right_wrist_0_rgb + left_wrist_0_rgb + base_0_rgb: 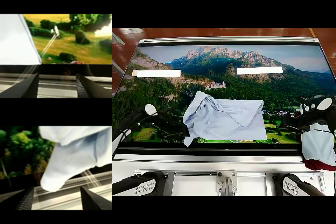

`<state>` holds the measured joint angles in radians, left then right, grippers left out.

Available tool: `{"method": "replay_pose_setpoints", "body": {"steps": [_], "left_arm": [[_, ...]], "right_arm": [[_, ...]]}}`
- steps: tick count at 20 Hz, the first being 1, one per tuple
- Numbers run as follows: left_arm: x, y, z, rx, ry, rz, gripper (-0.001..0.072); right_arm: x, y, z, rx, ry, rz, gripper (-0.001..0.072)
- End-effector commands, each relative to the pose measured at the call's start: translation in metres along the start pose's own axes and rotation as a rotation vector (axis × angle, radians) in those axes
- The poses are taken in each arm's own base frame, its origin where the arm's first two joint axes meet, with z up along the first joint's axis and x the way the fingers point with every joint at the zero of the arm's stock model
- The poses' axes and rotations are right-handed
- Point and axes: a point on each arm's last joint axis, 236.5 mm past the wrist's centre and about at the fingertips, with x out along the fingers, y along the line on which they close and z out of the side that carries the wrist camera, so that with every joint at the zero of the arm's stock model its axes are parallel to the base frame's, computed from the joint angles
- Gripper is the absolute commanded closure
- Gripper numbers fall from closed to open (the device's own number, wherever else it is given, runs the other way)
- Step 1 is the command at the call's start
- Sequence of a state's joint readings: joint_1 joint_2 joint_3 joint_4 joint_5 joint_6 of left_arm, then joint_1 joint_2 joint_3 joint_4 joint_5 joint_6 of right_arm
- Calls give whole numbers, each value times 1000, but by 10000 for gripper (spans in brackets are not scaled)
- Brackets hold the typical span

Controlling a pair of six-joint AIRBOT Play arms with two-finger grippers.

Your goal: Fold the shirts.

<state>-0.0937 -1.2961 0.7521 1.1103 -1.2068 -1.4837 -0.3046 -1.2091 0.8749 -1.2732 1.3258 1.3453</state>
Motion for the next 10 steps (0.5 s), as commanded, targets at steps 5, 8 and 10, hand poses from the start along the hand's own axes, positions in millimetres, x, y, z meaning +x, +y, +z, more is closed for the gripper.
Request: {"method": "replay_pose_setpoints", "body": {"steps": [5, 8, 10], "left_arm": [[32, -7, 14, -18, -47, -20, -13], [37, -9, 15, -10, -47, -16, 332], [36, -11, 12, -7, -36, -23, 667]], "right_arm": [[6, 20, 1, 25, -19, 112, 115], [26, 21, -15, 60, 17, 134, 67], [44, 26, -28, 98, 37, 175, 40]]}}
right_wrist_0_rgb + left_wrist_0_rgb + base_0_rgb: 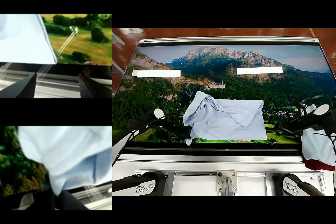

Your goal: Fold the shirts.

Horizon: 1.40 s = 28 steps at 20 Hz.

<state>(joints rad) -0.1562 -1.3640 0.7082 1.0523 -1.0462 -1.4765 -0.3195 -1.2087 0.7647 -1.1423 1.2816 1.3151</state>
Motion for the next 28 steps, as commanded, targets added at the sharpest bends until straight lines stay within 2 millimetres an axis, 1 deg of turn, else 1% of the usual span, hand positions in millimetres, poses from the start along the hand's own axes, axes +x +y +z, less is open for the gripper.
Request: {"method": "replay_pose_setpoints", "body": {"steps": [1, 3, 6, 10, 11, 12, 14, 15, 16, 17, 18, 19, 20, 21, 22, 23, 24, 25, 26, 27, 28], "left_arm": [[2, -4, -2, 3, 10, -11, 667], [1, -5, -5, 4, 20, -12, 667], [-5, -8, -4, 14, 2, -16, 667], [-22, -17, 1, 45, -62, -28, 668], [-27, -20, 2, 53, -77, -31, 667], [-31, -22, 3, 59, -92, -33, 667], [-38, -26, 4, 72, -109, -39, 668], [-42, -29, 5, 80, -120, -41, 668], [-47, -31, 8, 90, -129, -40, 668], [-55, -33, 12, 110, -147, -32, 669], [-67, -35, 15, 141, -167, -13, 669], [-84, -34, 20, 183, -192, 26, 669], [-110, -34, 27, 234, -234, 82, 670], [-145, -34, 36, 274, -306, 149, 670], [-186, -38, 45, 305, -401, 207, 670], [-235, -50, 51, 346, -528, 247, 669], [-296, -71, 52, 390, -694, 261, 669], [-357, -97, 45, 430, -869, 246, 669], [-427, -129, 27, 461, -1081, 194, 669], [-490, -160, -1, 509, -1279, 127, 669], [-550, -187, -38, 556, -1478, 54, 668]], "right_arm": [[26, 7, -14, 62, 9, 71, 38], [37, 11, -15, 93, -7, 109, 38], [52, 17, -18, 126, 35, 167, 38], [64, 40, -6, 171, 37, 311, 40], [66, 42, -5, 184, 39, 322, 69], [70, 42, -7, 175, 52, 311, 76], [81, 49, -13, 123, 79, 287, 76], [86, 55, -14, 94, 80, 272, 175], [90, 60, -14, 68, 76, 261, 421], [90, 66, -13, 45, 77, 259, 639], [85, 73, -12, -4, 82, 271, 637], [73, 83, -7, -78, 67, 288, 638], [55, 93, 2, -156, 27, 302, 638], [28, 107, 16, -261, -53, 305, 638], [-9, 126, 31, -366, -162, 302, 638], [-52, 147, 44, -447, -290, 295, 638], [-103, 169, 53, -530, -439, 280, 638], [-165, 196, 53, -616, -619, 261, 638], [-226, 220, 44, -694, -802, 239, 638], [-295, 242, 27, -761, -1024, 208, 638], [-362, 258, 4, -801, -1252, 172, 639]]}}
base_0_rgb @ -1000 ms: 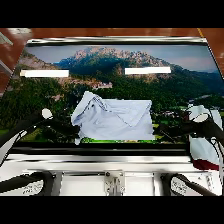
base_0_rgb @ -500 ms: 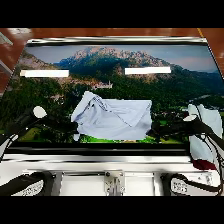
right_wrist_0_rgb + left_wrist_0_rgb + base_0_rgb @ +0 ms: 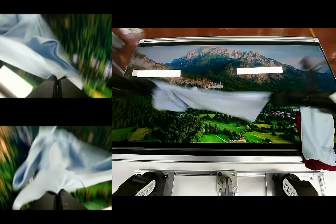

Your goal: Fold the shirts.

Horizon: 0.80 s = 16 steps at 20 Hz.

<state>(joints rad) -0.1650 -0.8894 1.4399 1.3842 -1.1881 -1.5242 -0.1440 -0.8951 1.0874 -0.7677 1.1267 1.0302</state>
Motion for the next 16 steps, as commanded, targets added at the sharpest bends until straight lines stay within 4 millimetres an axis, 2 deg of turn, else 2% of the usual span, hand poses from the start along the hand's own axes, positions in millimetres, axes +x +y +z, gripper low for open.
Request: {"method": "replay_pose_setpoints", "body": {"steps": [1, 2, 3, 4, 5, 7, 9, 11, 13, 16], "left_arm": [[-204, -36, 137, 62, -669, -24, 668], [-254, -46, 152, 73, -810, -40, 668], [-291, -52, 158, 83, -905, -45, 668], [-314, -56, 158, 90, -955, -48, 669], [-328, -58, 155, 94, -981, -49, 668], [-339, -60, 149, 102, -994, -47, 669], [-339, -58, 149, 104, -994, -35, 668], [-327, -52, 148, 107, -956, -8, 668], [-298, -38, 139, 111, -843, 44, 668], [-233, -8, 110, 103, -566, 142, 668]], "right_arm": [[-175, 96, 130, -334, -614, -178, 639], [-216, 116, 143, -360, -741, -218, 639], [-250, 133, 147, -374, -828, -244, 638], [-272, 144, 146, -367, -873, -261, 638], [-284, 149, 143, -344, -890, -265, 639], [-289, 153, 136, -307, -874, -259, 638], [-281, 151, 131, -298, -835, -255, 638], [-269, 138, 127, -269, -779, -273, 639], [-246, 113, 118, -224, -666, -314, 639], [-192, 62, 84, -157, -373, -371, 639]]}}
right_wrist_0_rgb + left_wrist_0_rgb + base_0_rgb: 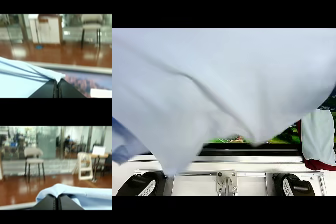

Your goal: Fold the shirts.

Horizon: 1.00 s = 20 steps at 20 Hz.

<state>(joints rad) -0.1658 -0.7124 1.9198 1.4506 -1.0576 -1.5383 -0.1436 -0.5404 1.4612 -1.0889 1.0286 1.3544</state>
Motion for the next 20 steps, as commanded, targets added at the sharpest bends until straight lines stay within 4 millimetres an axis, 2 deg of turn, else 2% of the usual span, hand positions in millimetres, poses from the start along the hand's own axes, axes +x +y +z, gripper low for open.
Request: {"method": "replay_pose_setpoints", "body": {"steps": [1, 4, 7, 8, 10, 11, 13, 14, 16, 18, 19, 20], "left_arm": [[23, 28, -81, 40, 323, 95, 668], [57, 34, -169, 45, 605, 87, 668], [96, 41, -279, 31, 864, 79, 668], [109, 43, -320, 23, 941, 74, 668], [132, 43, -388, 1, 1042, 60, 667], [144, 39, -419, -31, 1082, 43, 667], [166, 24, -470, -120, 1145, -4, 665], [175, 15, -494, -176, 1170, -28, 665], [184, -2, -538, -284, 1233, -63, 665], [180, -18, -576, -376, 1321, -90, 666], [176, -22, -588, -403, 1358, -96, 665], [171, -20, -596, -420, 1390, -80, 574]], "right_arm": [[30, -32, -87, 25, 374, -54, 639], [64, -55, -180, 104, 723, -44, 638], [112, -82, -257, 164, 888, -43, 639], [130, -95, -275, 173, 900, -61, 638], [170, -125, -298, 178, 868, -125, 638], [188, -137, -306, 208, 833, -164, 638], [217, -154, -328, 286, 801, -217, 639], [223, -154, -345, 321, 827, -221, 638], [229, -140, -389, 406, 933, -184, 638], [227, -120, -429, 436, 1055, -142, 638], [228, -111, -442, 435, 1092, -126, 637], [229, -107, -445, 430, 1100, -118, 586]]}}
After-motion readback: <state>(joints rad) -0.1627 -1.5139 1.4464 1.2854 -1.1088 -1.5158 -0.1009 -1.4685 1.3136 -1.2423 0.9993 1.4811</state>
